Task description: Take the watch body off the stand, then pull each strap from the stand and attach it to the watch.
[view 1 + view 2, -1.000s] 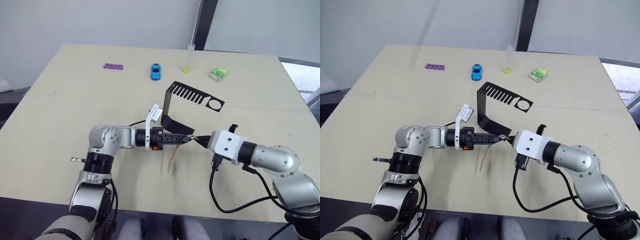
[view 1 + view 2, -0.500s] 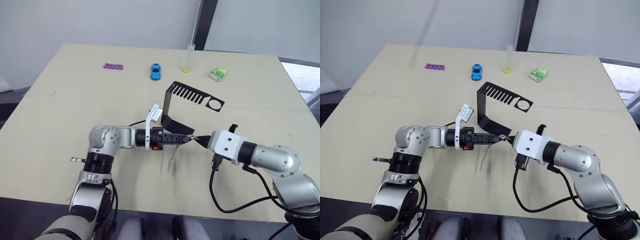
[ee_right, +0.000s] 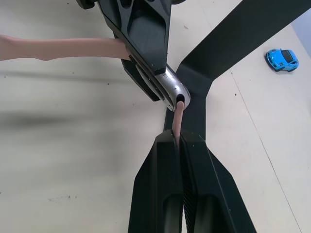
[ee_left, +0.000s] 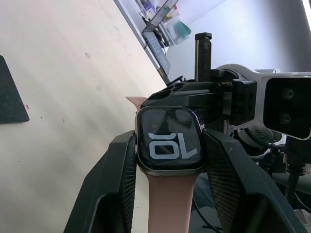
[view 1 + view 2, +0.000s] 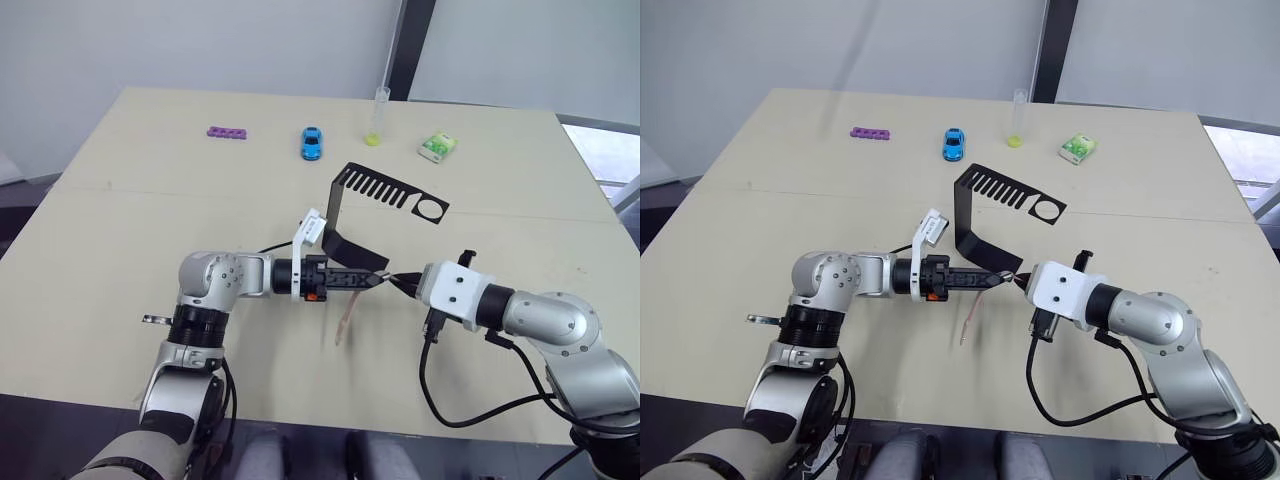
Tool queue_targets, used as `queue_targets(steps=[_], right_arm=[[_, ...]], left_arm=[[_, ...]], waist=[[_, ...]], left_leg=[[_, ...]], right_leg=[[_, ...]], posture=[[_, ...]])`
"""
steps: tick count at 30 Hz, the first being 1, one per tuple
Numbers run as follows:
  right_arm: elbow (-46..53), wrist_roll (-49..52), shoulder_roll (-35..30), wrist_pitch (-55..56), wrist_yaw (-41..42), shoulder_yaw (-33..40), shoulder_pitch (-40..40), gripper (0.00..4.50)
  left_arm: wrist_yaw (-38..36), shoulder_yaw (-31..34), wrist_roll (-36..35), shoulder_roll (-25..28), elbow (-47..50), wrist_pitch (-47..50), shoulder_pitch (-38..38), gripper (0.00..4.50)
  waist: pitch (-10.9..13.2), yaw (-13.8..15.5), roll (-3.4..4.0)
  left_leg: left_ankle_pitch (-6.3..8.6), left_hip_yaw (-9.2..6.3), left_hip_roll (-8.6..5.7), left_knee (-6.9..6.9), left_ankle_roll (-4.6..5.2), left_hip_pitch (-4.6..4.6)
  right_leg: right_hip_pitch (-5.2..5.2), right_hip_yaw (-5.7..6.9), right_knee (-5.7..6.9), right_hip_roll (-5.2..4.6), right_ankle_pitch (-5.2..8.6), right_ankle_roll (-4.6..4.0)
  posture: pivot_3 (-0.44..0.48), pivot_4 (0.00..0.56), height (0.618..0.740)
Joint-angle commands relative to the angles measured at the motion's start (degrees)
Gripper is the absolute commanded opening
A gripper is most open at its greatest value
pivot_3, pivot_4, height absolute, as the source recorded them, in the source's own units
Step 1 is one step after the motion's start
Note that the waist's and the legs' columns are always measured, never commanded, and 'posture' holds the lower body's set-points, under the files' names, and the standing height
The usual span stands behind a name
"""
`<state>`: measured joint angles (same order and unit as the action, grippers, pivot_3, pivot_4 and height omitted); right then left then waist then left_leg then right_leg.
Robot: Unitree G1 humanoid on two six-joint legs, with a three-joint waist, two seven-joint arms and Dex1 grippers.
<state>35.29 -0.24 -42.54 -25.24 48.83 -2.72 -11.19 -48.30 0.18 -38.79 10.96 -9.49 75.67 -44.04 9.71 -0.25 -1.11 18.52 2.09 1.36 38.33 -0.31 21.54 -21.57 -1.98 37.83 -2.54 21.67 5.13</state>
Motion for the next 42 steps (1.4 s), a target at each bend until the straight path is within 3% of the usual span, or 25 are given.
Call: queue_targets(steps=[1,20,24,28,30,31,36,42], right_arm=[[3.1,1.3,0.0,0.5,-0.9,0.7,-0.6,0.0],[7.3,2.4,-1.3,0.5,-1.1,3.0,0.5,0.0],[8.3,4.1,-1.5,-0.3,-0.6,4.5,0.9,1.34],[10.6,12.8,-3.1,-3.4,3.2,10.7,3.0,3.19],[11.3,21.7,-3.1,-7.3,5.4,16.3,4.8,4.27],[11.5,26.1,-3.1,-9.4,6.3,19.0,5.8,4.46],[10.9,37.5,-5.6,-14.6,8.4,25.6,10.1,4.46],[11.4,44.0,-8.2,-16.3,8.6,26.8,12.8,4.46]], left_arm=[[-1.8,-1.1,-3.4,-1.7,2.4,0.2,-1.0,1.58],[-2.0,-2.1,-1.0,-0.1,-0.9,-3.9,-1.6,1.58],[-3.3,-4.2,0.1,1.4,-0.5,-5.8,-1.7,1.58],[-7.4,-9.0,2.5,6.0,3.1,-11.2,-1.2,1.58],[-11.5,-12.8,5.2,10.3,7.3,-17.4,0.0,1.58],[-13.6,-14.6,6.7,12.4,9.3,-20.8,0.7,1.58],[-20.5,-18.3,12.6,19.4,14.8,-36.0,4.0,1.58],[-24.9,-20.0,21.4,24.1,18.0,-57.9,8.7,1.58]], waist=[[0.0,0.0,0.0],[0.0,0.0,0.0],[0.0,0.0,0.0],[0.0,0.0,0.0],[0.0,0.0,0.0],[0.0,0.0,0.0],[0.0,0.0,0.01],[0.0,0.0,0.02]], left_leg=[[0.0,0.0,0.0,0.0,0.0,0.0],[0.0,0.0,0.0,-0.01,0.0,0.0],[0.0,0.0,-0.01,-0.03,-0.01,0.0],[0.0,0.0,-0.02,-0.04,-0.01,0.0],[0.0,0.01,0.0,-0.07,-0.01,-0.01],[0.0,0.0,0.0,-0.08,-0.01,-0.02],[0.0,0.01,0.01,-0.12,0.0,-0.04],[0.01,0.02,0.03,-0.16,0.01,-0.04]], right_leg=[[0.0,0.0,0.0,0.0,0.0,0.0],[0.0,-0.01,-0.01,0.0,0.0,0.0],[0.0,-0.01,-0.02,0.0,0.0,0.0],[0.0,-0.01,-0.03,0.0,0.0,0.0],[0.01,-0.01,-0.05,0.0,0.0,0.0],[0.02,-0.01,-0.06,0.0,0.0,0.0],[0.06,-0.02,-0.12,-0.01,0.0,-0.01],[0.09,-0.05,-0.19,0.0,0.0,-0.01]], posture=[[0.0,0.15,0.74],[0.0,0.15,0.74],[0.0,0.15,0.74],[0.0,0.15,0.74],[0.0,0.15,0.74],[0.0,0.15,0.74],[0.0,0.15,0.74],[0.0,0.15,0.74]])
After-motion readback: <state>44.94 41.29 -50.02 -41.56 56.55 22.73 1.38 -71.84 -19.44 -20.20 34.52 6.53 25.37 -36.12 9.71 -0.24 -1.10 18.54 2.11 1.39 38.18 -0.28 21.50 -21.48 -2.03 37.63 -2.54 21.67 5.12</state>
